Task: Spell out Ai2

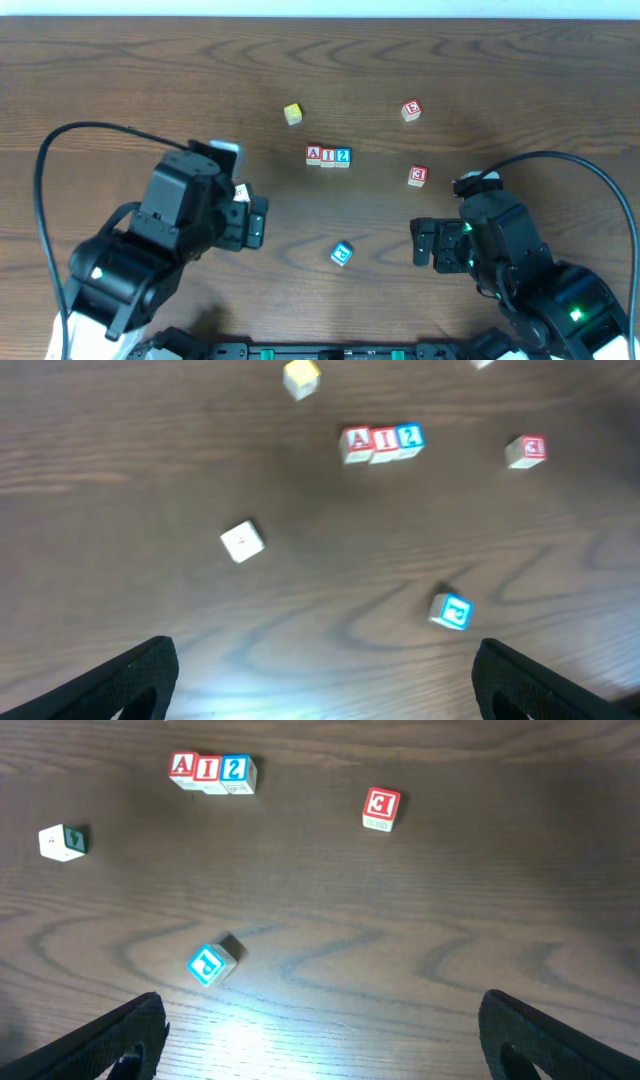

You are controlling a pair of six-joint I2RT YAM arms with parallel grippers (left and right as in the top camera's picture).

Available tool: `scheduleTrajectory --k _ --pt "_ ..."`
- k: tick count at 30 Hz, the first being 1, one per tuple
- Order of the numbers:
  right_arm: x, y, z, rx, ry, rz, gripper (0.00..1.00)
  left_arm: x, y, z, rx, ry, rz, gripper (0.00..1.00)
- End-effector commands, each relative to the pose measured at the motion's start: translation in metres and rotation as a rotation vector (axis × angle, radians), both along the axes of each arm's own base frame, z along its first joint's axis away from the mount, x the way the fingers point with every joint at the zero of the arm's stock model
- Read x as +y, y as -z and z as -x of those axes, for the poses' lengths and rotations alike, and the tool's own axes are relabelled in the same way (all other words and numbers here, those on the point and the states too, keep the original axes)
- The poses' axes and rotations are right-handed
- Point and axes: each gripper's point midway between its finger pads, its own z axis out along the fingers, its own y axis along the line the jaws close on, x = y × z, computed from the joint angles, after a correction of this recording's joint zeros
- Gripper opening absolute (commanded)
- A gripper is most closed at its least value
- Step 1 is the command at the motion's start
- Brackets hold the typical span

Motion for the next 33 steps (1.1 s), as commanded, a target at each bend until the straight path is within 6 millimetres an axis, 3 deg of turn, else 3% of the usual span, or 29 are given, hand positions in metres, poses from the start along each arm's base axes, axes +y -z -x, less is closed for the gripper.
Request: scheduleTrajectory --k 1,4,6,13,22,27,33 --pt "0.001 -0.001 0.001 -0.002 0.006 -0.013 0.99 0.027 -0.017 0.001 -0.1 -0.089 0.003 0.95" --pt "0.001 -0.001 0.001 -0.002 0.006 -0.013 0.99 0.058 -0.024 0.0 -0.204 -0.219 0.037 0.95" --pt "0.001 -0.001 0.001 -0.002 0.006 -0.013 0.99 0.078 -0.018 0.003 -0.26 -0.302 0.045 0.95" --pt "0.001 -0.001 0.001 -0.002 0.006 -0.013 0.99 0.114 0.043 0.017 -0.372 -0.45 0.029 0.95" --pt "0.001 -0.001 0.001 -0.002 0.006 -0.013 0.99 0.124 0.127 0.021 -0.382 -0.488 0.011 0.95" --pt "0.001 -0.001 0.001 -0.002 0.006 -0.013 0.99 0.124 0.153 0.02 -0.371 -0.487 0.008 0.95" --pt "0.001 -0.001 0.001 -0.002 0.006 -0.013 0.99 0.123 0.171 0.021 -0.376 -0.486 0.009 0.95"
